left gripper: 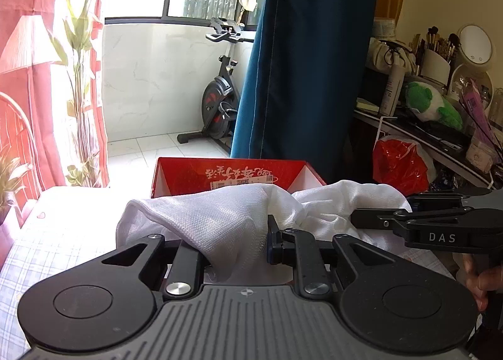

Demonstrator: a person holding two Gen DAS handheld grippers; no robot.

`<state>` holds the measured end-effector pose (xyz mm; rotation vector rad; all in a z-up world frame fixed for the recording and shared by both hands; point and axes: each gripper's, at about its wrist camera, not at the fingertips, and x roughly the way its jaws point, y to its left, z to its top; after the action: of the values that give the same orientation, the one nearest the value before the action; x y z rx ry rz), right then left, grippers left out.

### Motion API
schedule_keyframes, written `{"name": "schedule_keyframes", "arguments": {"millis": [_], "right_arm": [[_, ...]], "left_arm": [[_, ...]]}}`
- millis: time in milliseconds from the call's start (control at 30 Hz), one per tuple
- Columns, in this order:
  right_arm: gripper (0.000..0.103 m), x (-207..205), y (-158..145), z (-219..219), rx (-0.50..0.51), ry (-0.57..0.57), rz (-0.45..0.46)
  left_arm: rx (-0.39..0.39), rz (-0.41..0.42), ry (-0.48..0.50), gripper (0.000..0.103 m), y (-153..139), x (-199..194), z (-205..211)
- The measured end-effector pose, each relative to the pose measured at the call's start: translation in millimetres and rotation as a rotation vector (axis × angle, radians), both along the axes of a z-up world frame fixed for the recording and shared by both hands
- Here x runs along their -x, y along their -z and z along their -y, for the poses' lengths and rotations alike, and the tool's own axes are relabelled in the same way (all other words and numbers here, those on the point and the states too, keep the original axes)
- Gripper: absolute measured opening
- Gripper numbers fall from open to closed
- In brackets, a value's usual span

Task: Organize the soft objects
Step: 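Lift the white cloth with both grippers over the red box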

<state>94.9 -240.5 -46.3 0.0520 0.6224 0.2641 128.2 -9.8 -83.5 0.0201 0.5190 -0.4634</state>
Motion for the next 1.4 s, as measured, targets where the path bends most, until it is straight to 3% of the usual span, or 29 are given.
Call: {"name": "schedule_keyframes", "arguments": {"millis": [333, 733, 1400], "right_arm": [[0.022, -26, 1, 13, -0.007, 0.003, 0.013], [0.021, -85, 18, 22, -0.010, 0.029, -0.006], [0.021, -205, 81, 21, 0.060, 0.067, -0.126]], "left_arm": [[-0.017, 0.006, 0.016, 0.021, 0, -22, 5], [-0.019, -0.045, -0.003, 0.021, 12, -81, 14], [-0.136, -0.163, -0.045, 0.022, 51, -199, 40]]}}
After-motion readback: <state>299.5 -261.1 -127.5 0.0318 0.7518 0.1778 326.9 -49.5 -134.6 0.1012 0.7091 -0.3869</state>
